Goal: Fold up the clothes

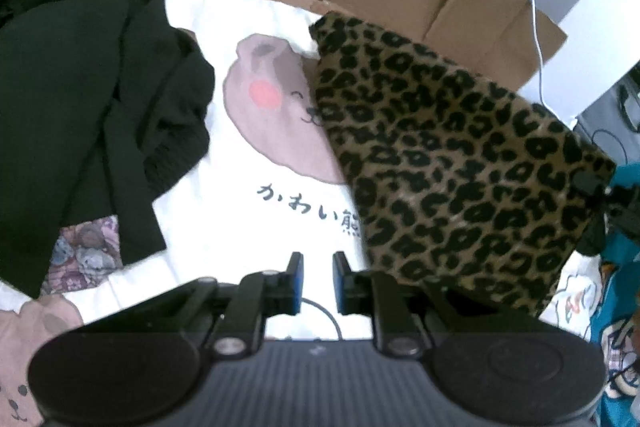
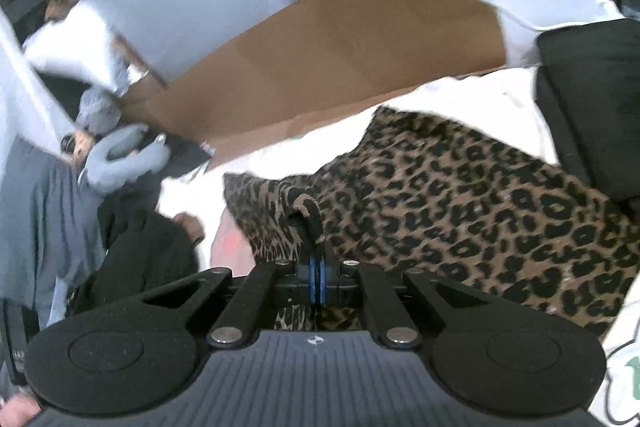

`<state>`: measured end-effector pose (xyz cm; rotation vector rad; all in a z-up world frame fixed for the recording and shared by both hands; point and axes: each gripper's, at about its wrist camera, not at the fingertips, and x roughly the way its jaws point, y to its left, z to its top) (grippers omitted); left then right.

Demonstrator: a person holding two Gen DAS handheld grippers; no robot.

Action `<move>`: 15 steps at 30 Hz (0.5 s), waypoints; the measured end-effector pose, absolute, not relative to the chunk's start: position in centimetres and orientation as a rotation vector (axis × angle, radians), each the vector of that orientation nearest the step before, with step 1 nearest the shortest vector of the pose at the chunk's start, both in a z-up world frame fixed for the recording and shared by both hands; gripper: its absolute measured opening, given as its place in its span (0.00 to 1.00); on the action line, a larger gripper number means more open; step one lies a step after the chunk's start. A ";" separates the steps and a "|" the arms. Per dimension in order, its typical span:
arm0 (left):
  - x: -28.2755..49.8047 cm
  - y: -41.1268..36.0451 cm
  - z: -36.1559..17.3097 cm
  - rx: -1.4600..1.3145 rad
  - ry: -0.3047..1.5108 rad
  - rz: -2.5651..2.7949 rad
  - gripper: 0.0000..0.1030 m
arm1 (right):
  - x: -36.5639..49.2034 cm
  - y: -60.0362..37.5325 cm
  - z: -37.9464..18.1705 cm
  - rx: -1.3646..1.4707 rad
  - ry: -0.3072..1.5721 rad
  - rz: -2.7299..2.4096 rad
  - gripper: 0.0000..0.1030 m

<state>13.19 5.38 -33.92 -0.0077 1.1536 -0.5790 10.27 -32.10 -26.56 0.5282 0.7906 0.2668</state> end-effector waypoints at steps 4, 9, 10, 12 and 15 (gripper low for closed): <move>12.8 4.5 -34.3 0.007 1.163 -0.602 0.17 | 10.1 -34.5 -27.0 0.540 0.789 0.204 0.00; 12.3 3.6 -35.1 0.027 1.180 -0.625 0.19 | 9.4 -36.9 -28.5 0.536 0.801 0.137 0.00; 12.2 3.3 -35.3 0.032 1.184 -0.630 0.19 | 9.3 -37.4 -29.0 0.535 0.805 0.118 0.00; 12.0 3.0 -35.7 0.041 1.188 -0.636 0.19 | 9.2 -38.4 -29.8 0.546 0.816 0.084 0.00; 12.0 2.4 -36.0 0.051 1.186 -0.644 0.19 | 9.0 -40.0 -31.1 0.558 0.834 0.036 0.00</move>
